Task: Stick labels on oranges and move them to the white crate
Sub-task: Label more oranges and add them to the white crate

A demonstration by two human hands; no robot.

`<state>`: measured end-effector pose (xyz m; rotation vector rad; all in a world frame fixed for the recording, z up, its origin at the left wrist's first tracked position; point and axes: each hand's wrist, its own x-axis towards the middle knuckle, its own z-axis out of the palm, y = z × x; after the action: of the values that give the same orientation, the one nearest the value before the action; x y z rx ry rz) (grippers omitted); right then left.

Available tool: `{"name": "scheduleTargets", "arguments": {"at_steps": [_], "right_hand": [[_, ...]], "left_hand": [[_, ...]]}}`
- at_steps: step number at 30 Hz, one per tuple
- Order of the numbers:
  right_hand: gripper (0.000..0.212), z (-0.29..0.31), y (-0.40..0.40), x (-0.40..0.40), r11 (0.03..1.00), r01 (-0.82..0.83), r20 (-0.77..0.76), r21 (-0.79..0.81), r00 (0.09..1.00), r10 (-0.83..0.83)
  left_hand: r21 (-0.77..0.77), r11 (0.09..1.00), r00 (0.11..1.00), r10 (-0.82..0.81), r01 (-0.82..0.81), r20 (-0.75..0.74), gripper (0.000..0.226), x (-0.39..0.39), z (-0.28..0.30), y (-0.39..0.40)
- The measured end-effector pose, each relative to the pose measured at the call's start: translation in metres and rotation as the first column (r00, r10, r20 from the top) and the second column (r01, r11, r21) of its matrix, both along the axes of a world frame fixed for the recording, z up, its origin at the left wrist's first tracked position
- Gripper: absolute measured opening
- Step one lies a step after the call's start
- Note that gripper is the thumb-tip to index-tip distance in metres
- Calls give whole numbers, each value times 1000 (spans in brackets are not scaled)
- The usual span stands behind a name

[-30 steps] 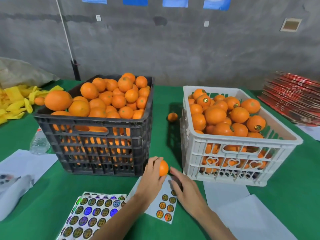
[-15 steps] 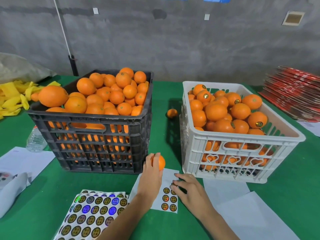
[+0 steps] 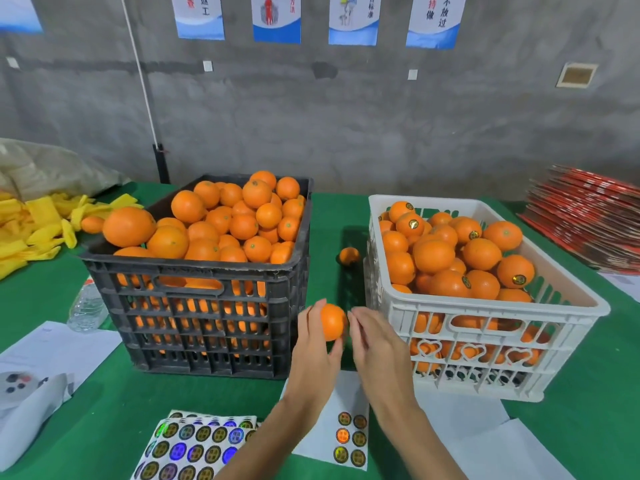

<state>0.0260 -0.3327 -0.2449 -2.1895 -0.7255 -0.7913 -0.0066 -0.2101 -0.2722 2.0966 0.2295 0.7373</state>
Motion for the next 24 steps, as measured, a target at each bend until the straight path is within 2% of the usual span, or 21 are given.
{"name": "scheduleTargets", "arguments": {"at_steps": [2, 5, 8, 10, 13, 15, 16, 17, 19, 20, 21, 22, 24], "right_hand": [[38, 30, 10, 6, 999, 37, 143, -40, 989, -31], [25, 72, 16, 15, 999, 39, 240, 26, 970, -44], [33, 104, 20, 25, 999, -31, 183, 38, 983, 24], [41, 119, 23, 33, 998, -55, 87, 38, 995, 52], [57, 140, 22, 55, 985, -76, -108, 157, 990, 93], [54, 150, 17, 72, 988, -37, -144, 153, 988, 59], [51, 152, 14, 81, 995, 8, -133, 104, 991, 5], [49, 154, 10, 88, 996, 83, -96, 36, 992, -79], [50, 152, 0, 104, 970, 234, -11, -63, 972, -235], [55, 151, -6, 112, 957, 280, -5, -82, 960, -281], [61, 149, -11, 119, 949, 301, -12, -100, 953, -303], [65, 147, -16, 126, 945, 302, -13, -128, 952, -306], [66, 143, -21, 136, 930, 310, 12, -198, 950, -313]], "left_hand": [[-16, 1000, 998, -12, 13, 68, 68, 4, 29, -1], [-53, 998, 991, -32, 39, 133, 70, 13, 69, 1], [43, 999, 987, 20, -28, 159, 70, 26, 108, 7], [131, 991, 985, -3, -20, 171, 68, 37, 133, 14], [278, 945, 980, -193, 170, 56, 73, 55, 163, 31], [227, 908, 936, -346, 351, -63, 75, 62, 177, 49], [216, 904, 929, -355, 370, -104, 73, 65, 183, 61], [248, 913, 944, -295, 324, -148, 69, 68, 188, 76], [441, 890, 959, 13, 119, -283, 55, 75, 195, 113], [570, 821, 905, 221, 27, -362, 47, 75, 197, 133], [681, 732, 808, 405, -6, -428, 42, 72, 199, 152], [741, 671, 696, 526, 13, -489, 40, 68, 199, 170], [752, 656, 512, 624, 68, -591, 39, 61, 193, 197]]}}
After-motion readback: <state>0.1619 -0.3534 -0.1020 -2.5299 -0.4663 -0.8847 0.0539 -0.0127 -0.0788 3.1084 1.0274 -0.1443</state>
